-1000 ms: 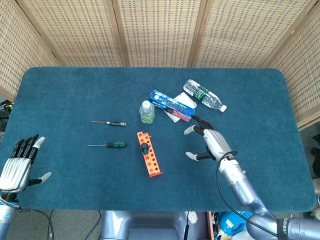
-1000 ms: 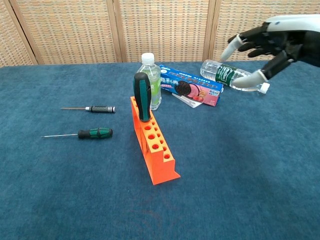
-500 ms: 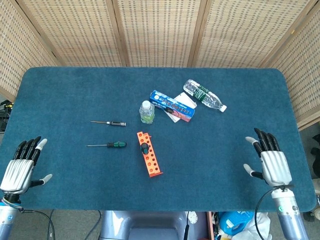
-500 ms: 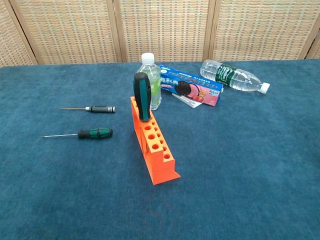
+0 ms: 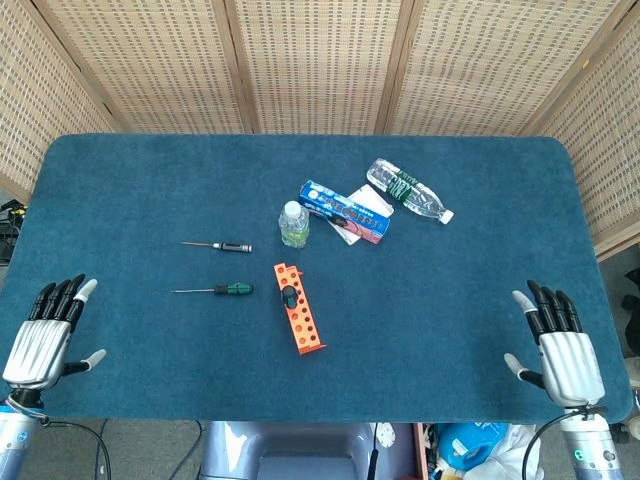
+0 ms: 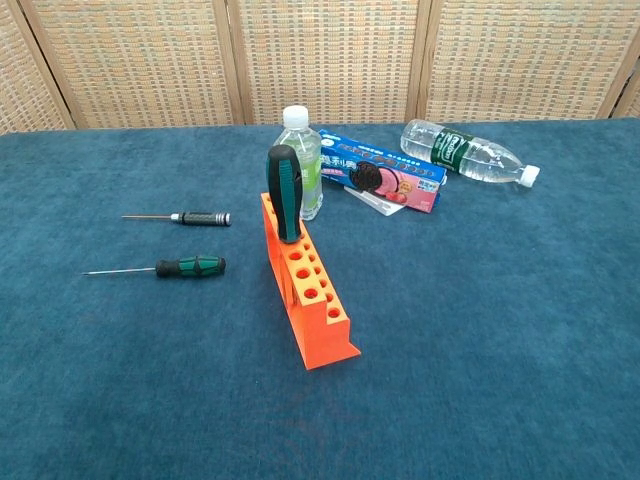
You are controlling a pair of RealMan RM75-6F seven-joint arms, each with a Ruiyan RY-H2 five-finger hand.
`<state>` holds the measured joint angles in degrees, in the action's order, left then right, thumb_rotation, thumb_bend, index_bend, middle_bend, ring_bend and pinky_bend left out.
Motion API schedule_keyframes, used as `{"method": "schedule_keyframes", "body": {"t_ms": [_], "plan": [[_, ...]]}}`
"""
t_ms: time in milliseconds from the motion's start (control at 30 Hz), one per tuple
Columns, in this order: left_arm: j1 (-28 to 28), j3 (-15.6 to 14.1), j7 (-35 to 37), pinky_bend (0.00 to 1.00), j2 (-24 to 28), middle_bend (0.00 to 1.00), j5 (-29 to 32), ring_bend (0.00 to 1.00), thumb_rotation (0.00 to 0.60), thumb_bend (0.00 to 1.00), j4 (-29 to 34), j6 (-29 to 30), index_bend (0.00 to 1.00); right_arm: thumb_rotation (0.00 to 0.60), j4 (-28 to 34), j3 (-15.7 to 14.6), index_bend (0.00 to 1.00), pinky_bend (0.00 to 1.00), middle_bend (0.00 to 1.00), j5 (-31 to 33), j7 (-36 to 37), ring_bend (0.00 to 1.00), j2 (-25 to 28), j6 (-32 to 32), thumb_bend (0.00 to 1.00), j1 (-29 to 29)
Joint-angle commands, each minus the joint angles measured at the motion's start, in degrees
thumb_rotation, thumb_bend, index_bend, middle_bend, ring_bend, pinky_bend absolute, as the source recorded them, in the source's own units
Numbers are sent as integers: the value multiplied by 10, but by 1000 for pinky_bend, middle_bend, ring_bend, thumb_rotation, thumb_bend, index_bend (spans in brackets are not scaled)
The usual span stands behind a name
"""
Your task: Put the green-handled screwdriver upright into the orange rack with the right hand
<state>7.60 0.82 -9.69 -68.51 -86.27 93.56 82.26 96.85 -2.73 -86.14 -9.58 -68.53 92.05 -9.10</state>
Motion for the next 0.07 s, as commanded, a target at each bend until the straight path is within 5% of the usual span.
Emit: {"method": "schedule_keyframes", "body": {"t_ms": [33, 67], "plan": [[-1, 0, 0, 0, 1, 0, -3, 0, 600, 0, 1, 4, 0, 600, 7, 2, 0, 0, 0, 0, -2, 0, 4, -3, 167, 3], [-2, 0, 0, 0, 2, 0, -4, 0, 600, 0, 2, 7, 0, 600, 11, 4, 0, 0, 0, -3, -1, 0, 6, -3, 166, 5]]}}
